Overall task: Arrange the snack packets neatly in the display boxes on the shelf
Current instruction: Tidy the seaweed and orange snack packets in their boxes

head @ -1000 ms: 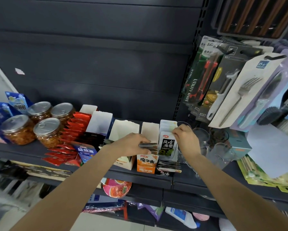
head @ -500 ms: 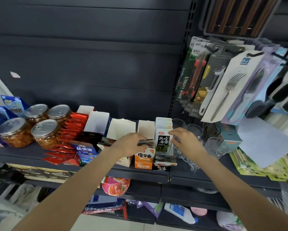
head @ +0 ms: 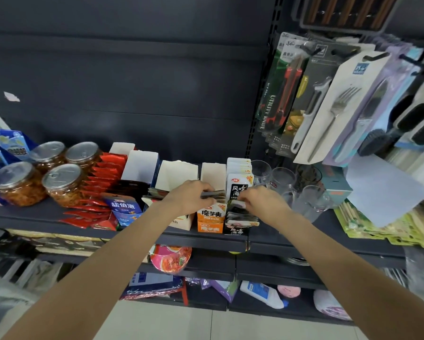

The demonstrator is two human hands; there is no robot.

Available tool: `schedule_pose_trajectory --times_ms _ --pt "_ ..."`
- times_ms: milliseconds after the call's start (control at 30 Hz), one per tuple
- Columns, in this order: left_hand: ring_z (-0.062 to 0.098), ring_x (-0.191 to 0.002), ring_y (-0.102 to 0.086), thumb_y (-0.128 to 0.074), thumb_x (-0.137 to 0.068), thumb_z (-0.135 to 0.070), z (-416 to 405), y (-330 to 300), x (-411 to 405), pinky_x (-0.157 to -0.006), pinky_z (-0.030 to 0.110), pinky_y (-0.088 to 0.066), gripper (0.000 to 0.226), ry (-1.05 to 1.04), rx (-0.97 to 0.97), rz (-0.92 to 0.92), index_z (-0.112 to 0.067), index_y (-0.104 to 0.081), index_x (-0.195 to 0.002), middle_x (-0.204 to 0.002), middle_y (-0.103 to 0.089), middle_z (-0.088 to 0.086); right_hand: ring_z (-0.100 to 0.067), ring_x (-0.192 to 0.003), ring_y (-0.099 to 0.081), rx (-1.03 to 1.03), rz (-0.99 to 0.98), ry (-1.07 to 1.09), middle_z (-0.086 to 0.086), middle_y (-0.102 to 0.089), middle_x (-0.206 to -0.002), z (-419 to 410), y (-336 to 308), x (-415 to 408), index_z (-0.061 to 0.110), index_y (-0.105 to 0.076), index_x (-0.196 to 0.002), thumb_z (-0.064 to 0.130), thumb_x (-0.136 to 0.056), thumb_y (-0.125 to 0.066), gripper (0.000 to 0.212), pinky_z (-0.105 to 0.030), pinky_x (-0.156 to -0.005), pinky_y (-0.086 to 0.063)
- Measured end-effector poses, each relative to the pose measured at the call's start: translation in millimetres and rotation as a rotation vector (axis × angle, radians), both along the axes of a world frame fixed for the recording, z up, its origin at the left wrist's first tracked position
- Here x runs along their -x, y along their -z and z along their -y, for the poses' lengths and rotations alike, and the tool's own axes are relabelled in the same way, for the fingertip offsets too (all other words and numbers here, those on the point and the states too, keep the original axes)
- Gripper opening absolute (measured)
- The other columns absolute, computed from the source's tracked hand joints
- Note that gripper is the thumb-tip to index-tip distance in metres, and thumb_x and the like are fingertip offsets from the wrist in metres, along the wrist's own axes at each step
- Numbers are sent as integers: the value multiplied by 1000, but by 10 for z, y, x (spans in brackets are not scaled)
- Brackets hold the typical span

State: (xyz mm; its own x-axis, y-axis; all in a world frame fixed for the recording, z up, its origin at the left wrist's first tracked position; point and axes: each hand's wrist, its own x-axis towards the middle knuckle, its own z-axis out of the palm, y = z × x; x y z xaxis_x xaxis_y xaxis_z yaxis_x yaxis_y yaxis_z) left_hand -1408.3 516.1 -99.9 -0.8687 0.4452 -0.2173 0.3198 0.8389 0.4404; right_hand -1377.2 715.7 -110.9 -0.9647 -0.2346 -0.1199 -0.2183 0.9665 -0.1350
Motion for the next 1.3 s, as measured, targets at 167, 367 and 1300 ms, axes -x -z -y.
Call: schedule_pose_trajectory --times_ms 167,367,1300 --pt "19 -113 -53 -63 -88 -35 37 22 24 -94 34 -47 45 -23 -48 5 -21 -53 -130 -129 -56 2 -22 -95 -62 306 -186 139 -6 -66 -108 -35 -165 22 13 -69 -107 8 -91 -49 26 -37 -81 -51" --pt "10 -83 -58 -57 -93 -27 -79 -161 66 -69 15 -40 32 -188 -417 -20 -21 -58 -124 -89 -61 -2 -10 -81 -55 542 -412 219 3 -65 -94 -209 -726 66 12 -70 -101 8 -92 -55 18 -14 -71 -36" --pt "6 -97 -62 -70 -81 0 -62 -584 -160 -78 18 -55 58 -330 -986 47 -34 -53 -125 -106 -64 -13 -17 -89 -68 1504 -146 452 -2 -70 -91 -319 -616 -98 17 -65 -109 -4 -88 -56 31 -23 -72 -56"
